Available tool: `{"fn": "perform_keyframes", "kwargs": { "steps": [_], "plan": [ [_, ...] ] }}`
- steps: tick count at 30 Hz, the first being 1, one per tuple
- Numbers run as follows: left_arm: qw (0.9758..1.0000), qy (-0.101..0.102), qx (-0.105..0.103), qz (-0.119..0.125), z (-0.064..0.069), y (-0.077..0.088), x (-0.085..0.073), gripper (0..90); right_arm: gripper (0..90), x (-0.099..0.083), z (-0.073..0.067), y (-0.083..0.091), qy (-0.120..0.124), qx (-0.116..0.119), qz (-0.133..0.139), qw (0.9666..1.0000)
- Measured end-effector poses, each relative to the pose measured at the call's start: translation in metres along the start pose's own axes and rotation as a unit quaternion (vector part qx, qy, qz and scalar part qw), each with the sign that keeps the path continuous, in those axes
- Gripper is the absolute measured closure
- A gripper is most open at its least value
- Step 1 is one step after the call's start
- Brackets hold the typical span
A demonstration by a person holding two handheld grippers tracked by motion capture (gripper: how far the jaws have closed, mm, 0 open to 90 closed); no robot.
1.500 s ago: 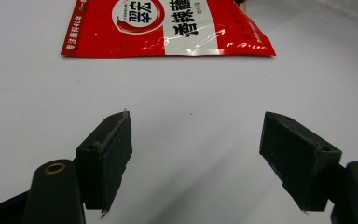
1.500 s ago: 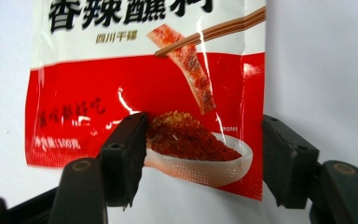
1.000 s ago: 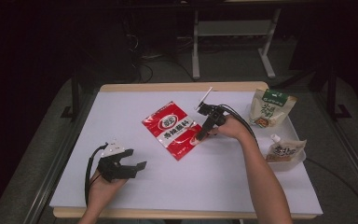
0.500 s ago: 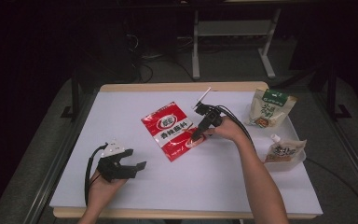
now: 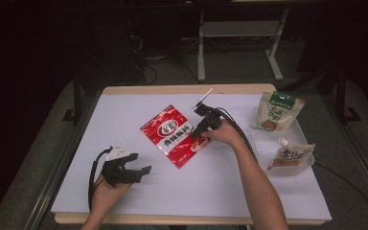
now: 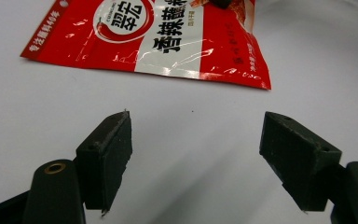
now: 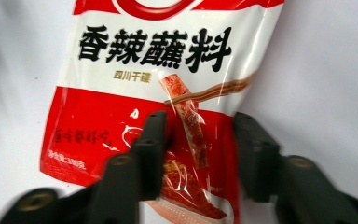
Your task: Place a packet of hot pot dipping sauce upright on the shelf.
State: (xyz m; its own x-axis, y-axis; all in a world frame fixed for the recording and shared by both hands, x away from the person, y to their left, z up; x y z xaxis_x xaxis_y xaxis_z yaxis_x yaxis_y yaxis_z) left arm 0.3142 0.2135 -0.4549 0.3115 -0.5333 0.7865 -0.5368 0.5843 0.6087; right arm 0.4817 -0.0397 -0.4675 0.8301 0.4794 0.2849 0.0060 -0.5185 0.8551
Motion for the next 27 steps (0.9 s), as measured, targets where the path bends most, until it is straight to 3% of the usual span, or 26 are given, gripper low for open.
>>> {"fn": "perform_keyframes", "kwargs": {
  "steps": [4,9,13,18,25,27],
  "plan": [
    [1.0,-0.001,-0.001,-0.001,0.001,-0.001,0.0,24.9,70.8,-0.001,-0.002,0.002,0.007,-0.001,0.005,1.0],
    [1.0,-0.001,-0.003,-0.002,0.001,-0.003,0.001,24.9,77.4,-0.003,-0.005,0.002,0.021,0.009,-0.001,0.9997],
    [1.0,0.0,-0.004,-0.002,0.003,-0.005,0.001,24.9,79.5,-0.009,-0.014,0.001,0.026,0.016,-0.022,0.9993],
    [0.9998,-0.004,-0.016,-0.01,0.01,-0.011,0.003,26.0,80.8,-0.021,-0.022,0.003,0.025,0.005,-0.029,0.9992],
    [0.9983,-0.029,-0.043,-0.026,0.024,-0.027,0.013,39.5,81.3,-0.041,-0.026,0.009,0.006,0.007,-0.019,0.9998],
    [0.9982,-0.028,-0.046,-0.028,0.027,-0.032,0.015,41.4,81.5,-0.045,-0.027,0.011,0.006,0.003,-0.015,0.9999]
  ]
}}
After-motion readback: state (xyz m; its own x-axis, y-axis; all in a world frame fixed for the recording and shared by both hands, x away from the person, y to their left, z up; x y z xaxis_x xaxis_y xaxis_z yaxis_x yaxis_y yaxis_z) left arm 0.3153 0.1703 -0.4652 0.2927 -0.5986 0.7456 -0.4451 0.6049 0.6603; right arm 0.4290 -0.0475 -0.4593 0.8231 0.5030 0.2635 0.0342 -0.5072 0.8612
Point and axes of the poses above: each handheld gripper's, and its own axes: y roughly backward along the jaws, x roughly out of its top, z roughly to its right, the point moved 5 cm from there along -y, roughly forward along the jaws, and after that the axes turned 14 degrees about -y, right-handed, at the moved point
